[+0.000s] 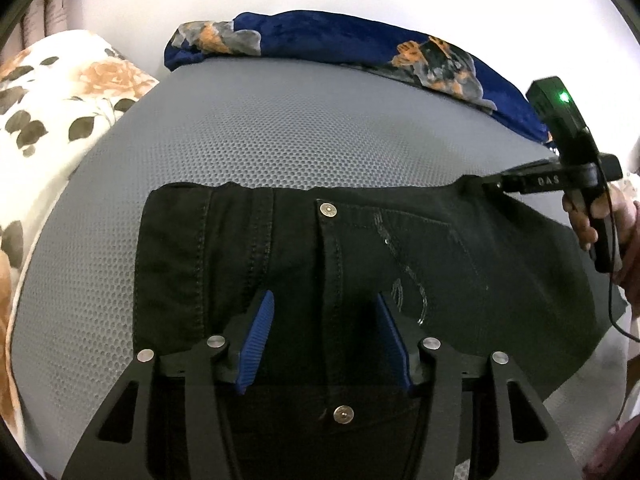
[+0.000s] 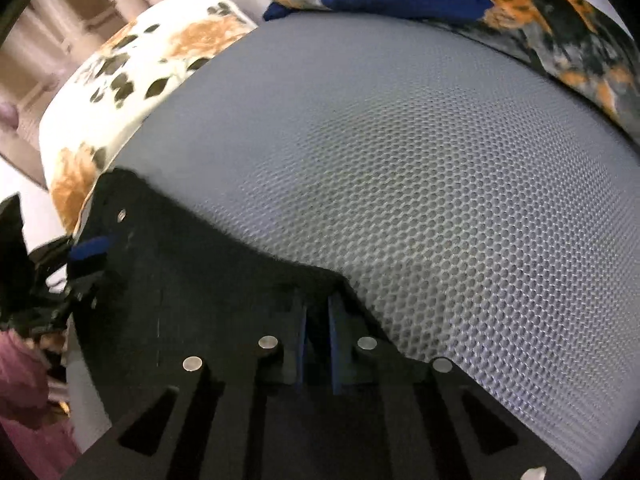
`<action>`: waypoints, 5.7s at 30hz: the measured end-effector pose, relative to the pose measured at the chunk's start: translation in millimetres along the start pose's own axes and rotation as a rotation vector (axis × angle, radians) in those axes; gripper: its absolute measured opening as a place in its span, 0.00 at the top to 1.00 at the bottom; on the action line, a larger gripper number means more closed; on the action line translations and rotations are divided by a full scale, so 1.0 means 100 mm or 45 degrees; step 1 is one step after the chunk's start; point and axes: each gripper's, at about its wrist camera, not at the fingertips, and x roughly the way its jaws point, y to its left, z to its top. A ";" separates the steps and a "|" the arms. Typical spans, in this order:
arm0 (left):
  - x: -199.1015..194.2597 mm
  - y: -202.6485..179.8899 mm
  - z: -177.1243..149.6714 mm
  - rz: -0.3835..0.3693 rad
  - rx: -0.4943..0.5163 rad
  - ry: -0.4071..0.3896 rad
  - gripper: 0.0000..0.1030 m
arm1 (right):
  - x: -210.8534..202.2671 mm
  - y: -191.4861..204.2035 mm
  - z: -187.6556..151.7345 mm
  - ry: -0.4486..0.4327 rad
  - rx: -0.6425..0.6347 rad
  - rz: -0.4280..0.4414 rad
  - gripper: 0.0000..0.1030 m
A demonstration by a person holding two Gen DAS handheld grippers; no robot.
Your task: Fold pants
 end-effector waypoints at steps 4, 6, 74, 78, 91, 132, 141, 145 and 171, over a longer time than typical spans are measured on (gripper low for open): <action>0.00 -0.05 0.02 0.030 0.029 0.016 0.48 | -0.04 0.10 0.03 -0.025 -0.018 -0.071 0.73; -0.04 -0.16 0.07 0.077 0.063 0.037 0.48 | -0.22 0.08 0.00 -0.098 0.035 -0.114 0.67; 0.83 -3.73 -0.15 -0.371 0.688 0.293 0.45 | -2.35 -2.90 -4.42 -0.496 1.154 0.235 0.90; 0.84 -3.76 -0.14 -0.356 0.685 0.271 0.44 | -2.37 -2.75 -4.36 -0.512 1.183 0.116 0.91; 0.30 -2.92 0.31 -0.333 0.388 0.118 0.44 | -2.54 -2.03 -3.65 -0.586 1.181 0.077 0.93; 0.25 -1.53 0.03 -0.732 -0.133 0.286 0.43 | -1.26 -0.20 -1.90 -0.348 0.709 0.052 0.52; 0.61 -1.67 0.03 -0.726 -0.190 0.454 0.44 | -1.27 -0.34 -2.14 -0.457 0.845 0.034 0.51; 0.71 -1.71 -0.01 -0.720 -0.197 0.473 0.44 | -1.27 -0.37 -2.16 -0.456 0.832 0.035 0.51; 0.88 -2.09 -0.02 -0.694 -0.091 0.472 0.96 | -1.29 -0.53 -2.26 -0.477 0.900 0.028 0.51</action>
